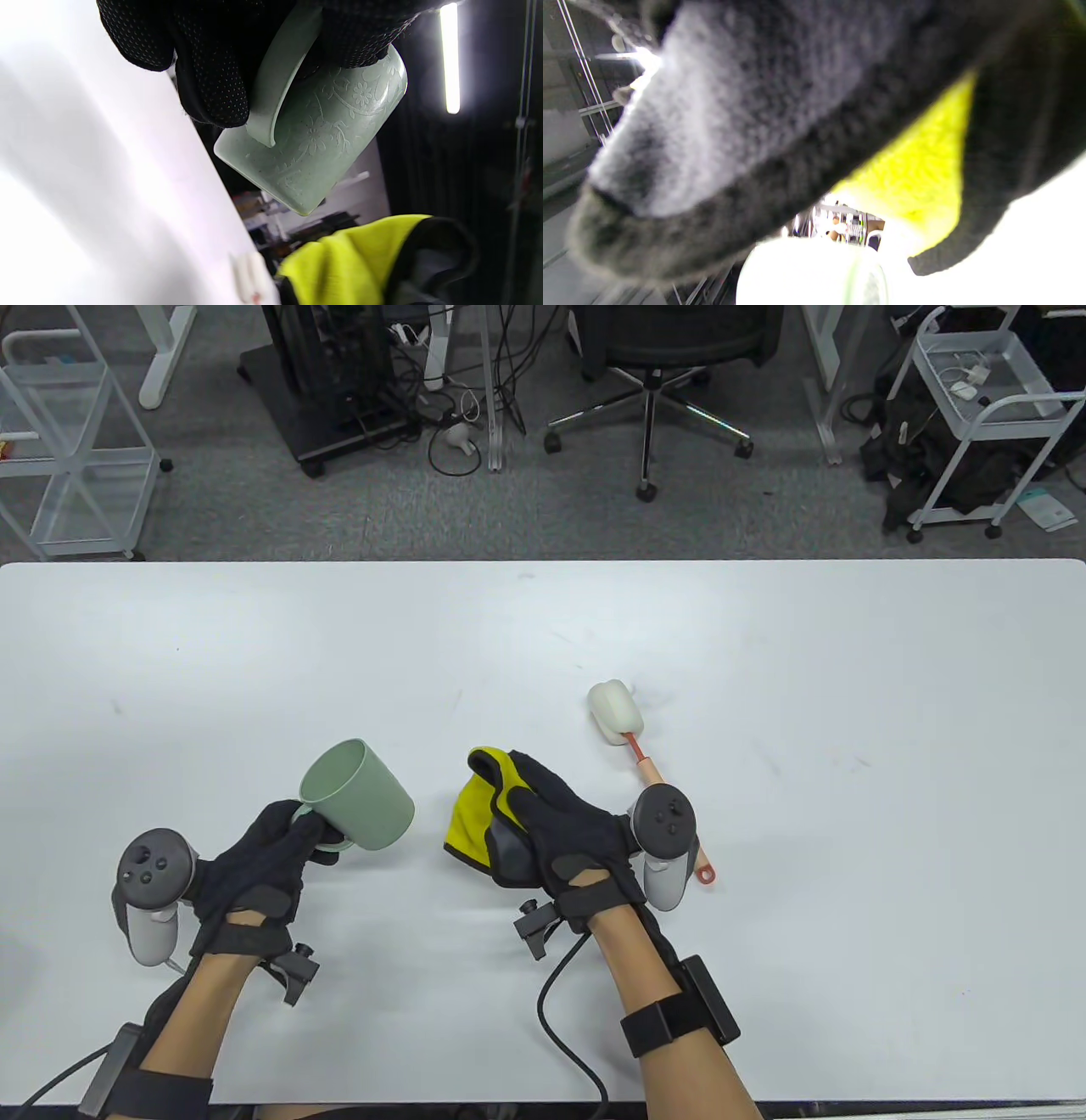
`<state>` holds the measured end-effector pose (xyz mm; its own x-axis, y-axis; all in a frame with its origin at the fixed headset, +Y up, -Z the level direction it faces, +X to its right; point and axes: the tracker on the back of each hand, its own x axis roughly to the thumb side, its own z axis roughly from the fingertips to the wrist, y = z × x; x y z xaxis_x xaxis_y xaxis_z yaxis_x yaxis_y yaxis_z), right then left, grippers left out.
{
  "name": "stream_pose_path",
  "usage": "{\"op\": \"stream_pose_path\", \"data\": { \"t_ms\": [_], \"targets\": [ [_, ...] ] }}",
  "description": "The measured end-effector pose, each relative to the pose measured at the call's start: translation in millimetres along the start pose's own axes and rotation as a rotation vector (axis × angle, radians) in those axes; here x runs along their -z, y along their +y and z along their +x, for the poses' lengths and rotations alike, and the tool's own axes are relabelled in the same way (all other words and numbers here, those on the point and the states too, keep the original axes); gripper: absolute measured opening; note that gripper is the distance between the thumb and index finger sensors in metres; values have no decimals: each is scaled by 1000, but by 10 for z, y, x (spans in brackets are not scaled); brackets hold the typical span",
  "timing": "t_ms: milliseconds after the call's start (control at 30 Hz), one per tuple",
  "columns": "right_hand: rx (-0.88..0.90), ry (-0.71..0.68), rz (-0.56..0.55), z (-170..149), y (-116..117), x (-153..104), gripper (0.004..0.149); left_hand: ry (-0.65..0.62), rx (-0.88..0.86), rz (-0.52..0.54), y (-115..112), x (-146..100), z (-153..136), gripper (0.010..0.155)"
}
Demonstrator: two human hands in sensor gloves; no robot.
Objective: Brush the water cup with the cup brush
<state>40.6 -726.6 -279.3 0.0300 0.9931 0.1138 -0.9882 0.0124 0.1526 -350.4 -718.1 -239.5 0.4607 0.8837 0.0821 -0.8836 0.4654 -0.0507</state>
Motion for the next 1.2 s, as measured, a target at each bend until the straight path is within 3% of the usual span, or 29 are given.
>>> {"op": "stream_pose_path", "data": {
  "t_ms": [200,333,1200],
  "targets": [
    [-17,8,-55,-33,-43,-20,52,-8,449,60,16,-34,115,45],
    [-27,17,-71,-49,-59,-29,52,18,587,66,7,-32,99,45],
    [-43,2,-47,-41,-14,-32,53,136,624,7,-13,31,-142,46]
  ]
}}
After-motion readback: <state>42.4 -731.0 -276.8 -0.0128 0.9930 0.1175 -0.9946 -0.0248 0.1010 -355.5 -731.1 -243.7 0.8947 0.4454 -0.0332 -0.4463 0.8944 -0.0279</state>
